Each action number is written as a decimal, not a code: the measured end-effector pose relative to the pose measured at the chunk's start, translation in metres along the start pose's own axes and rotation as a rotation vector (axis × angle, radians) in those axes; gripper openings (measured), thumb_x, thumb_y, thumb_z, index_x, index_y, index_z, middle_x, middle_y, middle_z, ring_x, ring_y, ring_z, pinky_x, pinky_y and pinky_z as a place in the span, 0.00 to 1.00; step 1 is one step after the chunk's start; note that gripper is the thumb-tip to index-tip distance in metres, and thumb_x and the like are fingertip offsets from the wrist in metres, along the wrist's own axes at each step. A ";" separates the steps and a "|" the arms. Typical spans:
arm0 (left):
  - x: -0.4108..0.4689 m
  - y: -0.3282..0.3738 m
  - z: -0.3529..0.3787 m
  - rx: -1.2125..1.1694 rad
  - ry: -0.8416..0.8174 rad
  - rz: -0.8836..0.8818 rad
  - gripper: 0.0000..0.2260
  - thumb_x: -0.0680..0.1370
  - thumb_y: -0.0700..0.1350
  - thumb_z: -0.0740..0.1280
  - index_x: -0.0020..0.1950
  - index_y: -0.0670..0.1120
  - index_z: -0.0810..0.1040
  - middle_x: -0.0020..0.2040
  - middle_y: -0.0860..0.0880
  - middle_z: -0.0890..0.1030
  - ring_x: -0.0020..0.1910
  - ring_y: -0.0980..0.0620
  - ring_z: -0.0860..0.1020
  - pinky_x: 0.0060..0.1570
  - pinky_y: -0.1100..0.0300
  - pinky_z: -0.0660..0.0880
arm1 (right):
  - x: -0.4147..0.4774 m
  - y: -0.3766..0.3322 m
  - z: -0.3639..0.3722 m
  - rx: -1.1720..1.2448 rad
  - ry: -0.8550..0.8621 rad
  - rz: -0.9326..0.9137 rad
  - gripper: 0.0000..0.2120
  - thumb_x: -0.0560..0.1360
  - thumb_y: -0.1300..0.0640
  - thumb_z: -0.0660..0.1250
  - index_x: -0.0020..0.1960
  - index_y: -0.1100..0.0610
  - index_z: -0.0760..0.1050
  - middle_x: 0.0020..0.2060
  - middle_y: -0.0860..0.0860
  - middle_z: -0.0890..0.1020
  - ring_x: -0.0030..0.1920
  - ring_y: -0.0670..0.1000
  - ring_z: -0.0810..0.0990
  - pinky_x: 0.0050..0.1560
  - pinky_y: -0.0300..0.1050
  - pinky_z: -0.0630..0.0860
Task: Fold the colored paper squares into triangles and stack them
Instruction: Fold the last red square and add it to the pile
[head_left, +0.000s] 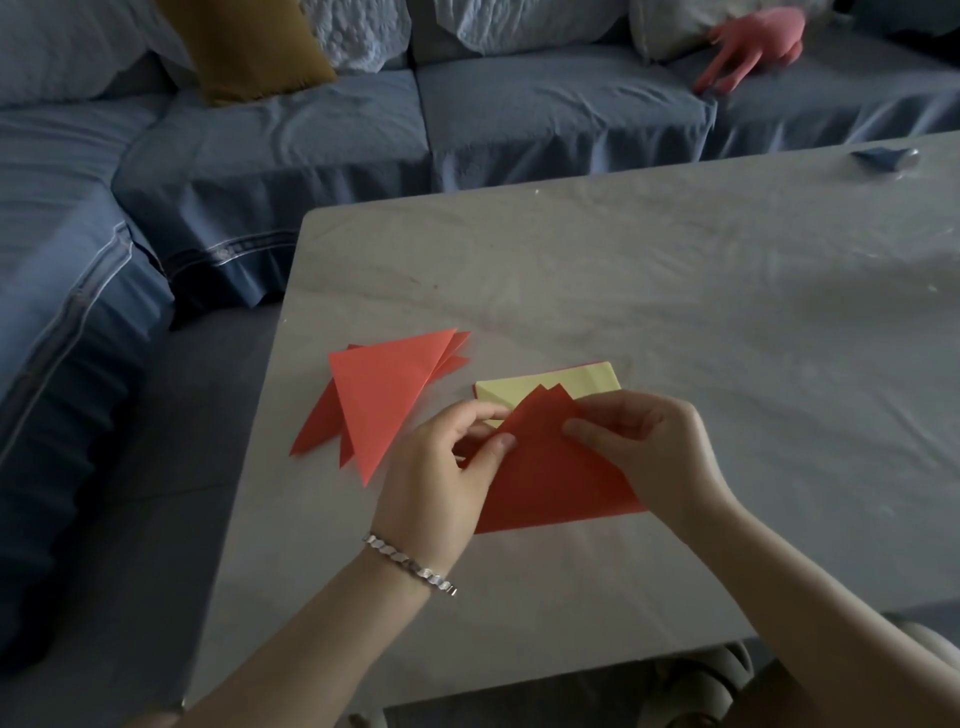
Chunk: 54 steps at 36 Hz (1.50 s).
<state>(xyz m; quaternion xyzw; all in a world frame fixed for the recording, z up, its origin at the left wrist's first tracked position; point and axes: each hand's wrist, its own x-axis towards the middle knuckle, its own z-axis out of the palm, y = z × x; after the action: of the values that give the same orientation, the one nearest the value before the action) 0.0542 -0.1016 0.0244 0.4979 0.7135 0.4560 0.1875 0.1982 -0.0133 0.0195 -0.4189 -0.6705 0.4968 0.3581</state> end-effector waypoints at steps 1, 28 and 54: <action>0.001 0.000 0.000 0.011 0.017 0.011 0.08 0.72 0.40 0.71 0.47 0.52 0.81 0.39 0.58 0.81 0.39 0.62 0.78 0.39 0.70 0.72 | 0.000 0.000 0.000 0.019 -0.001 0.011 0.11 0.66 0.62 0.75 0.36 0.46 0.80 0.30 0.37 0.82 0.31 0.35 0.78 0.37 0.27 0.72; 0.002 0.009 -0.002 0.082 0.184 0.172 0.10 0.66 0.44 0.72 0.45 0.44 0.84 0.41 0.56 0.81 0.44 0.64 0.78 0.44 0.80 0.69 | -0.002 -0.007 0.005 0.137 -0.007 -0.021 0.13 0.68 0.65 0.73 0.38 0.46 0.80 0.26 0.40 0.77 0.30 0.39 0.72 0.34 0.29 0.68; -0.002 0.017 -0.003 0.095 0.120 0.174 0.10 0.69 0.37 0.73 0.50 0.45 0.83 0.43 0.60 0.79 0.46 0.64 0.77 0.45 0.79 0.69 | -0.009 -0.015 0.003 0.112 0.015 -0.017 0.12 0.71 0.63 0.70 0.39 0.44 0.80 0.29 0.37 0.81 0.32 0.35 0.76 0.36 0.25 0.70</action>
<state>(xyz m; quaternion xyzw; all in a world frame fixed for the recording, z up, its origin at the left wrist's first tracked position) 0.0618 -0.1032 0.0403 0.5379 0.6983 0.4653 0.0804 0.1959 -0.0249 0.0327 -0.3960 -0.6424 0.5275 0.3902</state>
